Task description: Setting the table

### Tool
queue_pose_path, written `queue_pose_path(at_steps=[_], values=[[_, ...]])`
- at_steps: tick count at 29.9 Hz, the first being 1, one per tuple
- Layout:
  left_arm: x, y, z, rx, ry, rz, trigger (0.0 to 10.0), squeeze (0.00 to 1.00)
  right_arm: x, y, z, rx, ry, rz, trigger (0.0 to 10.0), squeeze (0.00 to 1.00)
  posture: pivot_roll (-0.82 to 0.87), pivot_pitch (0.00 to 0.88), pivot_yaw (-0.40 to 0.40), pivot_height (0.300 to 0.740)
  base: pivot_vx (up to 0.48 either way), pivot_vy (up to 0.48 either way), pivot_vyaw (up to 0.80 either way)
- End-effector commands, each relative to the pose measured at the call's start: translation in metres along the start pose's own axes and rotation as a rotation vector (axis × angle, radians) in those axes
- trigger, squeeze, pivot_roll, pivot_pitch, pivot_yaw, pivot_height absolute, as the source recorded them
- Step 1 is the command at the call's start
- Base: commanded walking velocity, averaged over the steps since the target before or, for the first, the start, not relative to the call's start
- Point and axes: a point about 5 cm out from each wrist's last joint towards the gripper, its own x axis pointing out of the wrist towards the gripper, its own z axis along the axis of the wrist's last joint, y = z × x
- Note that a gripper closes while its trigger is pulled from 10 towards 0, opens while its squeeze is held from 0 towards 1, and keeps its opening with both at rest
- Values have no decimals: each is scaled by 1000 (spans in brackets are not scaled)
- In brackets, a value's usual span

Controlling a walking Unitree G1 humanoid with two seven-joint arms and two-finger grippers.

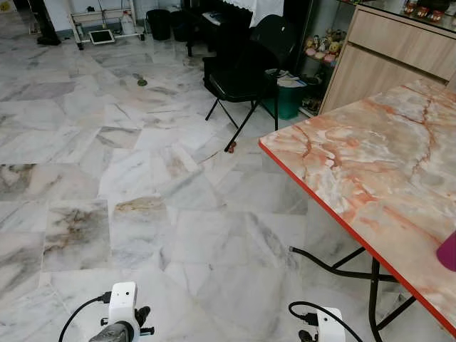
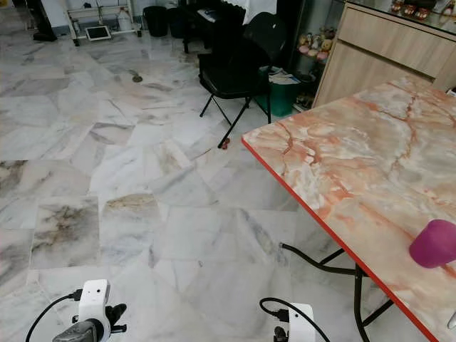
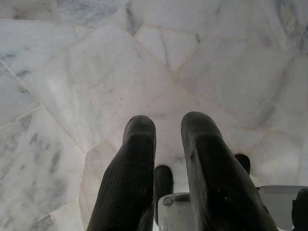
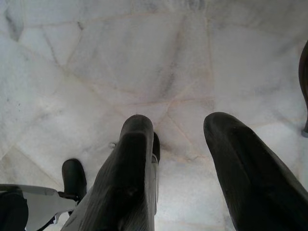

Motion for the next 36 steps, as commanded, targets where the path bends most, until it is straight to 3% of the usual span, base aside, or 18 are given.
queue_pose_path(at_steps=[1,36], values=[[0,1,-3,-12,11,6,10000,0,0,-1,1,14,-9,-5,10000,0,51,0,-21,740,0,0,-631],[0,0,-1,-15,1,-1,10000,0,1,4,1,1,-2,1,10000,0,58,0,-16,740,0,0,-676]])
